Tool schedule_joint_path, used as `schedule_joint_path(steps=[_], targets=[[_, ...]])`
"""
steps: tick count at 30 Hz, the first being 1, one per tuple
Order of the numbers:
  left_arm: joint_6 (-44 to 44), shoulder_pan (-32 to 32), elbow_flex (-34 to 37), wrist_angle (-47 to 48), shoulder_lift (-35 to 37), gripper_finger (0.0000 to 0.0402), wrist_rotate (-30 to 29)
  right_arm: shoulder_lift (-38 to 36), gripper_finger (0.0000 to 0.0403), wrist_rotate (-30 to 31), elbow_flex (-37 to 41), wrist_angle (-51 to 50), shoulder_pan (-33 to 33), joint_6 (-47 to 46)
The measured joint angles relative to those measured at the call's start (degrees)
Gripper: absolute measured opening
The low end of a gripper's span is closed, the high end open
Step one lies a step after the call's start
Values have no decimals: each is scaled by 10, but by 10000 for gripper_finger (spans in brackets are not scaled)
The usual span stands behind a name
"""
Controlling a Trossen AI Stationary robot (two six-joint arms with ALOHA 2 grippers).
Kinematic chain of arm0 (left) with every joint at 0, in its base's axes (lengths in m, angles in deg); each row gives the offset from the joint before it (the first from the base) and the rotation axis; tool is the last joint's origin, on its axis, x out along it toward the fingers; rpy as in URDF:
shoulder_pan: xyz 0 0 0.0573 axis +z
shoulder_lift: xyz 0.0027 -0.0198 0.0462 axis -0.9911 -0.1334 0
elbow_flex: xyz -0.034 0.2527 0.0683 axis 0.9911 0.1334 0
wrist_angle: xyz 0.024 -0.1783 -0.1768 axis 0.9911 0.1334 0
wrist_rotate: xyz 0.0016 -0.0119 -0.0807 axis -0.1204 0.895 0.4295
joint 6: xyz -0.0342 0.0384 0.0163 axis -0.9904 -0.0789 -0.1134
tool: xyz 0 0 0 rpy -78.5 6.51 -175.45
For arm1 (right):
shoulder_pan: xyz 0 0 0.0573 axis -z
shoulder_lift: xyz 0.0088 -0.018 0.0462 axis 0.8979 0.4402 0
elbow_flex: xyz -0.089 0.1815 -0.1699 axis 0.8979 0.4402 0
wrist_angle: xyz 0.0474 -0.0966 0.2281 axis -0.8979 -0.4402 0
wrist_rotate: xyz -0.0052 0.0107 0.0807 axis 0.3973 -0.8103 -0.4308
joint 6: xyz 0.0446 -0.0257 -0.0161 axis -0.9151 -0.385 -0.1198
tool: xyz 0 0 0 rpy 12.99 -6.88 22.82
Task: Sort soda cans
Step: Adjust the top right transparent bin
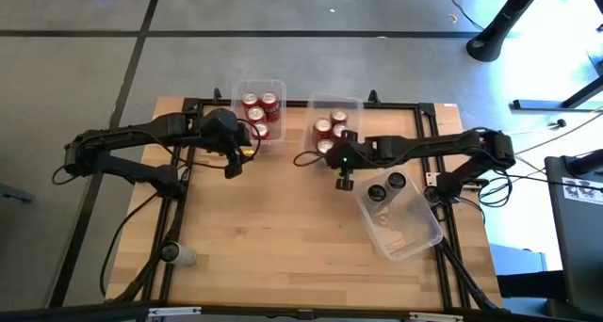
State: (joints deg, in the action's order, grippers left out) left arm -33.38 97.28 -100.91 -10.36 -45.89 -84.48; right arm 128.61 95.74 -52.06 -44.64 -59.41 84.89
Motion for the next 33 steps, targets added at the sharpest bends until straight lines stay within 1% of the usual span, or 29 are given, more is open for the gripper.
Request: schedule_joint_path(steps=[2, 4, 7, 12, 16, 19, 23, 33], targets=[[-2, 0, 0, 0, 0, 210, 0, 6, 27, -10, 0, 24, 14, 25], [-5, 0, 0, 0, 0, 210, 0, 13, 27, -16, 0, 47, 27, 57], [-9, 0, 0, 1, 0, 210, 0, 20, 27, -41, 0, 75, 47, 89], [-18, 0, 0, 1, 0, 210, 0, 35, 37, -49, 1, 133, 71, 97], [-18, 0, 0, 1, 0, 210, 0, 48, 30, -67, 1, 165, 89, 122], [-18, 0, 0, 1, 0, 210, 0, 61, 29, -68, 0, 188, 96, 124], [-22, 0, 0, -3, 0, 210, 0, 72, 38, -69, 0, 219, 100, 128], [-19, 0, 0, -8, 0, 210, 0, 72, 43, -67, 1, 226, 98, 137]])
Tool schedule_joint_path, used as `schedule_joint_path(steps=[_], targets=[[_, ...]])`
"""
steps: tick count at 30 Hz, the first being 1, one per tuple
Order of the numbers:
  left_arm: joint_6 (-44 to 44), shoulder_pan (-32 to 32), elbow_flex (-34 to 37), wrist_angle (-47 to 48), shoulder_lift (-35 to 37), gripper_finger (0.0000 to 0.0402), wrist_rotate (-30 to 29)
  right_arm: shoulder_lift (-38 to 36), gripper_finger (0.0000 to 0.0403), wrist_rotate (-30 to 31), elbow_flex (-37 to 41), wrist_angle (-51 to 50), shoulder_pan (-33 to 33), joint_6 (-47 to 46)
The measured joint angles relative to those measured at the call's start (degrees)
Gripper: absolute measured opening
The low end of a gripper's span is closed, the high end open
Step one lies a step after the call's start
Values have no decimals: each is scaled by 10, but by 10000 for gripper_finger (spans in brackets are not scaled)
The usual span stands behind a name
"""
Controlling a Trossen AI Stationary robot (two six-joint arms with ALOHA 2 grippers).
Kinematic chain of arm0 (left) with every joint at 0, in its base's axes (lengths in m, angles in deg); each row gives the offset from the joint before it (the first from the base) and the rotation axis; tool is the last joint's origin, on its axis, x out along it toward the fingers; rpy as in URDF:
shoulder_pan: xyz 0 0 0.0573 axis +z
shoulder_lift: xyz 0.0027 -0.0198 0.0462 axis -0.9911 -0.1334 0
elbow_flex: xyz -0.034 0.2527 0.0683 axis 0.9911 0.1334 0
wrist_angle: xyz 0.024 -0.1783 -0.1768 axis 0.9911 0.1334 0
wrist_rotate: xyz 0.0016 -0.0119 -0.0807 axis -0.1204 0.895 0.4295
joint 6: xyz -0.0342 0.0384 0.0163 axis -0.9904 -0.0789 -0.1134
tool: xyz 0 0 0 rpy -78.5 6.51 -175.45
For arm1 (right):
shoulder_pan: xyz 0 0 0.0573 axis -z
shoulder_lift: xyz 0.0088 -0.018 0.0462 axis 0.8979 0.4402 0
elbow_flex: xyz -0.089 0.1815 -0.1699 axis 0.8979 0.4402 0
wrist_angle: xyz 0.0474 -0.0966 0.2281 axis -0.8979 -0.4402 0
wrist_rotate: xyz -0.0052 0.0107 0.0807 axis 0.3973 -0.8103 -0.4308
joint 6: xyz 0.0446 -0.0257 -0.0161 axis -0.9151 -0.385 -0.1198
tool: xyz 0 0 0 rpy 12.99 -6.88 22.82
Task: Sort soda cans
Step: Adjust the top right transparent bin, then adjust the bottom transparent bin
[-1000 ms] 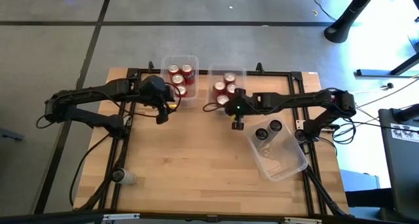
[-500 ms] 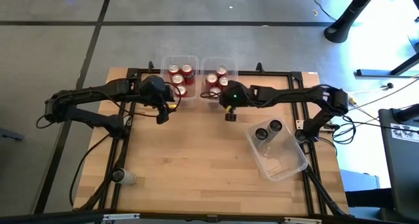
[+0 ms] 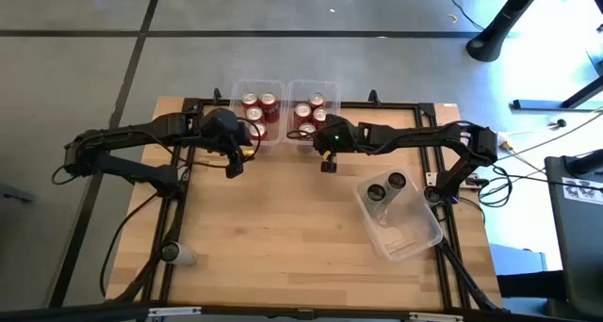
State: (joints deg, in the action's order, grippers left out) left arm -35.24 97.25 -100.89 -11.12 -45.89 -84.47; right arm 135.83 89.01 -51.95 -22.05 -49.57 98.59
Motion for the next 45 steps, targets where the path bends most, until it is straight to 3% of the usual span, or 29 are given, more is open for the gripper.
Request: schedule_joint_path(steps=[4, 12, 15, 21, 26, 30, 32, 39, 45], targets=[[0, 0, 0, 0, 0, 210, 0, 2, 66, -2, 0, 1, 0, -14], [2, 0, 0, 0, 0, 210, 0, -10, 164, -7, 0, -8, -2, -50], [2, 0, 0, 1, 0, 210, 0, -37, 193, 9, -20, -53, -15, -67], [0, 0, 0, 1, 0, 210, 0, -83, 223, 69, -166, -329, -65, -142], [-9, 0, 0, 1, 0, 210, 0, -88, 225, 65, -312, -614, -109, -303], [-11, 0, 0, 1, 0, 210, 0, -90, 225, 58, -374, -768, -155, -446], [-11, 0, 0, 1, 0, 210, 0, -92, 225, 58, -381, -819, -177, -520], [-11, 0, 0, 0, 0, 210, 0, -128, 232, 10, -335, -812, -228, -691], [-19, -1, 0, 0, -2, 210, 1, -172, 297, -46, -253, -812, -234, -748]])
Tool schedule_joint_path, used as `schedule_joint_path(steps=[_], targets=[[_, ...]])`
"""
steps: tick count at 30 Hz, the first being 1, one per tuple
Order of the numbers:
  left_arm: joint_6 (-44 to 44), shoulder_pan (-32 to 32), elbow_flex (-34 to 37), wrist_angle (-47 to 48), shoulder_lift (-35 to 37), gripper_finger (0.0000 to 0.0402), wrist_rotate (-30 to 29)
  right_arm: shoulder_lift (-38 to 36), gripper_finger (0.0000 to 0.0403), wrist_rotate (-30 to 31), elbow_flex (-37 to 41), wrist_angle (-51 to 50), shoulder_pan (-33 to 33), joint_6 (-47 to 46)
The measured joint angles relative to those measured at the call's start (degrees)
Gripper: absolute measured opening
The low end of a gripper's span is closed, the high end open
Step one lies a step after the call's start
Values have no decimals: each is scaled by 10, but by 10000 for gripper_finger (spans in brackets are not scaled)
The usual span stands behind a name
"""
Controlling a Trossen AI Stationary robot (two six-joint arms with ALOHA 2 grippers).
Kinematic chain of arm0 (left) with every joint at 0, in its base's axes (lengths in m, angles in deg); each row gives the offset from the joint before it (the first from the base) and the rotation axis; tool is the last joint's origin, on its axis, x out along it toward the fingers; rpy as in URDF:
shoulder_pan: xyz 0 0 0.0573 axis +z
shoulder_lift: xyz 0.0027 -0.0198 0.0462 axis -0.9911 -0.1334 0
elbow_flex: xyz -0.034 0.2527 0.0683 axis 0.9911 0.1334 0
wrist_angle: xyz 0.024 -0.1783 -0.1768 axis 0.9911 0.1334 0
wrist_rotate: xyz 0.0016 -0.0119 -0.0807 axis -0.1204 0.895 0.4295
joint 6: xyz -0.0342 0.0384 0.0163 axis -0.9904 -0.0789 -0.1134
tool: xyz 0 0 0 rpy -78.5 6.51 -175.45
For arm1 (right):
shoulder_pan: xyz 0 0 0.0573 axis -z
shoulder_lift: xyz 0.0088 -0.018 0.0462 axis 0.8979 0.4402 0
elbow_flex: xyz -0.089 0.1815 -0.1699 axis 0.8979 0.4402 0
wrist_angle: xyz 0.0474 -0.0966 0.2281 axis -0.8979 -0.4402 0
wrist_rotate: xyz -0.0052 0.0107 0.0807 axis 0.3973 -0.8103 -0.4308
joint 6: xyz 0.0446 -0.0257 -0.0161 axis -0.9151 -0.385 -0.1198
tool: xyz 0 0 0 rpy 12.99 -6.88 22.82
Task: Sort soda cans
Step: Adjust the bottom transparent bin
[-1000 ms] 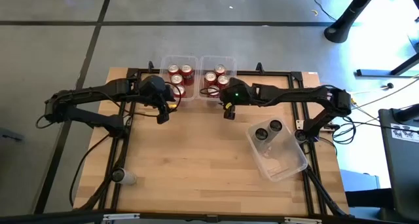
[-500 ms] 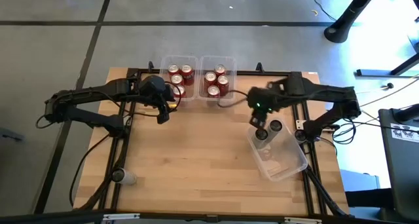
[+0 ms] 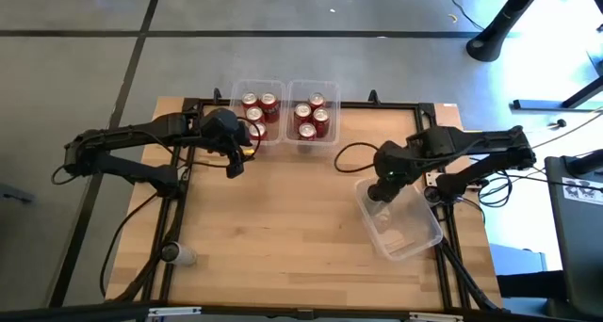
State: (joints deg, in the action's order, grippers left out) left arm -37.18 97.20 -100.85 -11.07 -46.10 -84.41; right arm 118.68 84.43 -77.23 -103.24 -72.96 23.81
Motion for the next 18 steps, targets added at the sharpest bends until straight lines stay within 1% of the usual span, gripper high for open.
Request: schedule_joint_path(steps=[3, 8, 10, 12, 15, 18], targets=[[-9, -8, 0, 0, 0, 210, 0, -5, 322, -37, 33, -4, -4, -31], [-15, -28, 0, 0, 0, 210, 0, -6, 330, -83, 73, 71, -48, -44], [-20, -38, 0, -1, 0, 210, 0, 1, 330, -98, 87, 116, -70, -60], [-23, -45, 0, 0, 0, 210, 0, 7, 330, -107, 102, 138, -88, -70], [-28, -55, 0, -1, 0, 210, 0, 16, 326, -107, 120, 129, -112, -98], [-29, -61, 0, -2, 0, 210, 0, 20, 301, -107, 139, 127, -135, -127]])
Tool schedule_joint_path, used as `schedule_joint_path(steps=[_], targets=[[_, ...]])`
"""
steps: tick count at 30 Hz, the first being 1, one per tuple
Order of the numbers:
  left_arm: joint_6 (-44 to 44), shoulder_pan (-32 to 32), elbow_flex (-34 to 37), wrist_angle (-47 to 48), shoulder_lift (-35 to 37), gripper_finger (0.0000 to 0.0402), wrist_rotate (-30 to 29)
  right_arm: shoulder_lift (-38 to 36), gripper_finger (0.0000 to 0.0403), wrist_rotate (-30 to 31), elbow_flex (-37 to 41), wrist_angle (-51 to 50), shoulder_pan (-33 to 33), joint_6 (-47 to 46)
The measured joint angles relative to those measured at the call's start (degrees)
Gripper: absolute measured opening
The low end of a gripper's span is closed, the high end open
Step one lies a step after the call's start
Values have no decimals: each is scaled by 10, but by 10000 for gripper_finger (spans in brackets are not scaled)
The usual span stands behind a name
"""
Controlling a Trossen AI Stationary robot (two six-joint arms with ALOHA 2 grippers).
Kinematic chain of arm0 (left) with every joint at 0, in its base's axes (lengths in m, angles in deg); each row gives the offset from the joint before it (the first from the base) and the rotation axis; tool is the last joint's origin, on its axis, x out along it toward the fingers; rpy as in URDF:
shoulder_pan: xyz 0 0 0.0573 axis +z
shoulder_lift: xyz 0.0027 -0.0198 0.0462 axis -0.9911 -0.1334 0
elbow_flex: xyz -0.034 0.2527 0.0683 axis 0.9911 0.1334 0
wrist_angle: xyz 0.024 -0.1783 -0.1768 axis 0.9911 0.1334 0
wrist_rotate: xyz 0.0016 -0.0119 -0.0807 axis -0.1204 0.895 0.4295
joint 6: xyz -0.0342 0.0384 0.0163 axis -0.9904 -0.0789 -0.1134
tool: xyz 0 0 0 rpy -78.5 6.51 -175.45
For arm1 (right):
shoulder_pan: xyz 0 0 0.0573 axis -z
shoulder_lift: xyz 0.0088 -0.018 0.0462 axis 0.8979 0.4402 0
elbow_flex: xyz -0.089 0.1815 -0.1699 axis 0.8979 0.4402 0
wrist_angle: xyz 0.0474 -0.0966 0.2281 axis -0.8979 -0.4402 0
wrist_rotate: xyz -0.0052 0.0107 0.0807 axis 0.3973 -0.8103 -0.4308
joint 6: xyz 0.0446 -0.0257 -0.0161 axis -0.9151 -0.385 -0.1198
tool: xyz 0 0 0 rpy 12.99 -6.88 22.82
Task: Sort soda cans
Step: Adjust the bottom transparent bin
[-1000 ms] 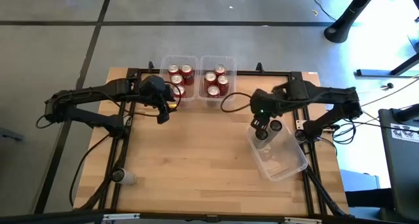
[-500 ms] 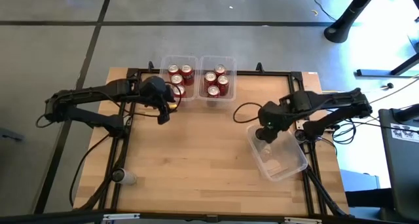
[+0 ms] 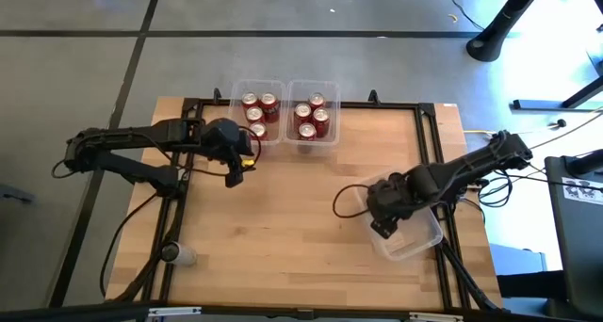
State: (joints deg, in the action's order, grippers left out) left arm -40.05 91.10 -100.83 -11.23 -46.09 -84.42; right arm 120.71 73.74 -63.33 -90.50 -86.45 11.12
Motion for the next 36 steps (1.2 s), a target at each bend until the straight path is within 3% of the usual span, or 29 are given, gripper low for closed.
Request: schedule_joint_path(steps=[8, 13, 23, 31, 36], targets=[[-3, -12, 0, -6, 0, 210, 0, 0, 188, 3, 61, 68, -27, -42], [-3, -13, 0, -11, 0, 210, 0, 0, 148, 5, 96, 168, -26, -25], [-1, -13, 0, -16, 0, 210, 0, 6, 138, 77, 112, 277, -25, 11], [-1, -13, 0, -16, 0, 210, 0, 52, 138, 87, 109, 356, -9, 85], [-1, -13, 0, -15, 0, 210, 0, 50, 138, 73, 88, 330, 7, 108]])
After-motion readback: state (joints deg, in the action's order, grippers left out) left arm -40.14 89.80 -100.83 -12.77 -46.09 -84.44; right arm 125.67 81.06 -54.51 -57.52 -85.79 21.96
